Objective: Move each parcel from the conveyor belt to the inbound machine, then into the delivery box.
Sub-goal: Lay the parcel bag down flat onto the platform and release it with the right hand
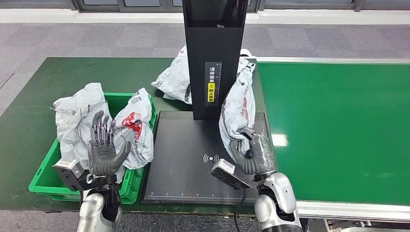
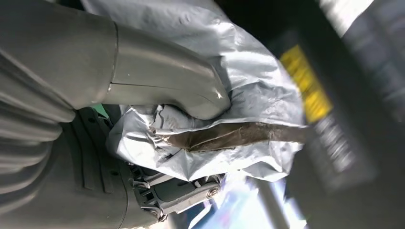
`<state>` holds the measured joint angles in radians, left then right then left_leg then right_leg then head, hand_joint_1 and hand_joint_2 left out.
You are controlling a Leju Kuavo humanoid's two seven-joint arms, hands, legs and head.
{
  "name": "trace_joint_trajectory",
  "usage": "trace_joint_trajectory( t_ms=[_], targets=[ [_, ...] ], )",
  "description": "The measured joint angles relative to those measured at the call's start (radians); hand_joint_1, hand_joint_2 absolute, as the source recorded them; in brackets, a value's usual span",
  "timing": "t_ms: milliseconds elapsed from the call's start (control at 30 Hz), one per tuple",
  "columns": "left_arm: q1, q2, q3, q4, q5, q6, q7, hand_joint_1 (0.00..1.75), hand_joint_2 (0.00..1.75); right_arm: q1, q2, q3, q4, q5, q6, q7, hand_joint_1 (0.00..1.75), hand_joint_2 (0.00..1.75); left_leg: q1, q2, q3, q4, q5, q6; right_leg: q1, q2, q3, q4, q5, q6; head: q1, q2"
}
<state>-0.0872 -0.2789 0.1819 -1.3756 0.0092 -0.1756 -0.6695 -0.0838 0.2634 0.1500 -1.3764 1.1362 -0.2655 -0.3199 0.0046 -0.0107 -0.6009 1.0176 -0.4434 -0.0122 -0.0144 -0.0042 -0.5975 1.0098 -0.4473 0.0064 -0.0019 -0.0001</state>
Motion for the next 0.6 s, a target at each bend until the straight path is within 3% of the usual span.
trace_joint_trajectory(
  t_ms=[333,600],
  targets=[
    [0.0,0.0,0.001,0.002,-0.005,0.006,-0.002,0.0,1.75,-0.113,0.023,0.129,0.307,-0.049,-0.004,0.024,1.75,1.75,0.0,0.0,0.0,0.0,0.0,0.0,0.0,0.001,0.0,0.0,0.0,0.0,0.0,0.0],
    [0.0,0.0,0.001,0.003,-0.005,0.009,-0.004,0.0,1.75,-0.146,0.031,0.144,0.402,-0.052,-0.01,0.027,1.71,1.75,0.0,0.0,0.0,0.0,0.0,0.0,0.0,0.001,-0.001,0.0,0.0,0.0,0.0,0.0]
  ],
)
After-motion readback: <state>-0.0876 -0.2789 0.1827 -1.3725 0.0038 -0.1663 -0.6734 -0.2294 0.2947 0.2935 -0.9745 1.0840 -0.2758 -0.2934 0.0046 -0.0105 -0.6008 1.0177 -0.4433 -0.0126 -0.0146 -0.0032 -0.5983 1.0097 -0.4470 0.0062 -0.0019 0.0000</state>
